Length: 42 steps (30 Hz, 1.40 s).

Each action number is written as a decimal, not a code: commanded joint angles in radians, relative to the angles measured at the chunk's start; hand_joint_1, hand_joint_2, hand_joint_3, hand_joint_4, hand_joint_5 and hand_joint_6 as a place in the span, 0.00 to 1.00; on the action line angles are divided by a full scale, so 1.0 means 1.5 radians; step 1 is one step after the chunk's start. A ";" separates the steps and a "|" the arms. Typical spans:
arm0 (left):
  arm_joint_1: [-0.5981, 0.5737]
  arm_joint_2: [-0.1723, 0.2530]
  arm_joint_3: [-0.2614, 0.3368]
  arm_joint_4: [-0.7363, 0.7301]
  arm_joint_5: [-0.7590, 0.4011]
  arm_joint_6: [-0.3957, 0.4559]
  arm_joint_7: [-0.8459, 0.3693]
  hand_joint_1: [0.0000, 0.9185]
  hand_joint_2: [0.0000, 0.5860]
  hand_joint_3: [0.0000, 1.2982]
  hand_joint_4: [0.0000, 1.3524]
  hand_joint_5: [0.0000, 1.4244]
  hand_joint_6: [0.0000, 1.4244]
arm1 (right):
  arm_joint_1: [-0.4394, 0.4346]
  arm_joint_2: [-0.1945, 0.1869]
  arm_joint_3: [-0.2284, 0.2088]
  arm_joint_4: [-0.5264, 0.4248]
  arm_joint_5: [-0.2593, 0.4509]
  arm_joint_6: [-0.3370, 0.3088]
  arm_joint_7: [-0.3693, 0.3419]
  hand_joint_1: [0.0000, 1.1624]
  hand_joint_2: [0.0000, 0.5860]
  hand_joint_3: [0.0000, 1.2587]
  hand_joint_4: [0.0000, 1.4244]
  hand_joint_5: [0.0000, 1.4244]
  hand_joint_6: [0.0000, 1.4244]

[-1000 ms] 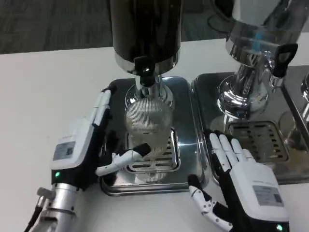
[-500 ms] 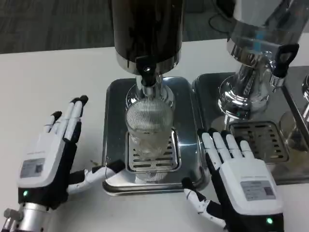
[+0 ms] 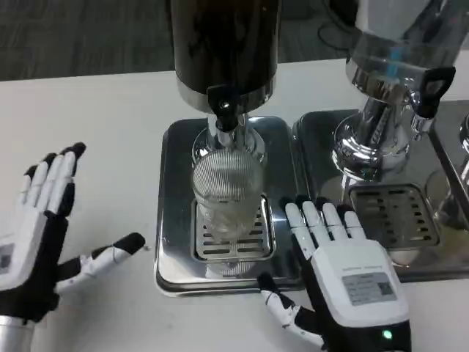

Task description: Grasp the cup under the faucet to collect the drink, then remove the cup.

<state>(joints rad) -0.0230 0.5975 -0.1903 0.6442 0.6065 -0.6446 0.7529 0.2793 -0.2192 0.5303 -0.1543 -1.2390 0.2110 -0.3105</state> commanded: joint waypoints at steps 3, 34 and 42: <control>0.014 0.002 0.045 -0.079 -0.069 -0.083 -0.062 0.00 0.12 0.00 0.00 0.01 0.00 | 0.010 -0.010 -0.024 0.002 0.031 -0.004 -0.023 0.15 0.63 0.00 0.00 0.00 0.00; -0.108 -0.101 0.102 -0.237 -0.669 0.041 -0.921 0.00 0.18 0.00 0.00 0.01 0.00 | 0.007 -0.002 -0.032 0.012 0.094 -0.006 -0.023 0.17 0.65 0.00 0.00 0.00 0.00; -0.131 -0.132 0.105 -0.232 -0.641 0.063 -0.951 0.00 0.19 0.03 0.00 0.03 0.00 | 0.015 0.003 -0.038 0.010 0.099 -0.006 -0.026 0.18 0.65 0.00 0.00 0.00 0.00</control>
<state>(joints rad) -0.2031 0.4084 -0.0453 0.2848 -0.3794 -0.5652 -0.6532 0.2925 -0.2144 0.4814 -0.1310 -1.0989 0.1990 -0.3312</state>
